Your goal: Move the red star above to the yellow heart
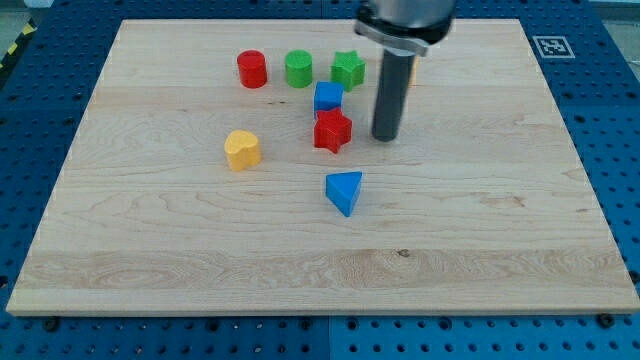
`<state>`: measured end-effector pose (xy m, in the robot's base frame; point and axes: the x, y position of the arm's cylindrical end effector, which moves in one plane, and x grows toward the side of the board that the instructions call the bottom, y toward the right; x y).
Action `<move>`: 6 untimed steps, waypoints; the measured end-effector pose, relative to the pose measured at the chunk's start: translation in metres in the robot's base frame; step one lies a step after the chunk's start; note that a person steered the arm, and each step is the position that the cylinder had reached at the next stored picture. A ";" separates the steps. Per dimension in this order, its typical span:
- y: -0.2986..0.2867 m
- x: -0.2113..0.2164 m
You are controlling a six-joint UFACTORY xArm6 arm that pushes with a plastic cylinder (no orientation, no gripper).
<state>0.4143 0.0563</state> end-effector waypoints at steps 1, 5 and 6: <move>-0.044 -0.001; -0.140 -0.037; -0.190 -0.079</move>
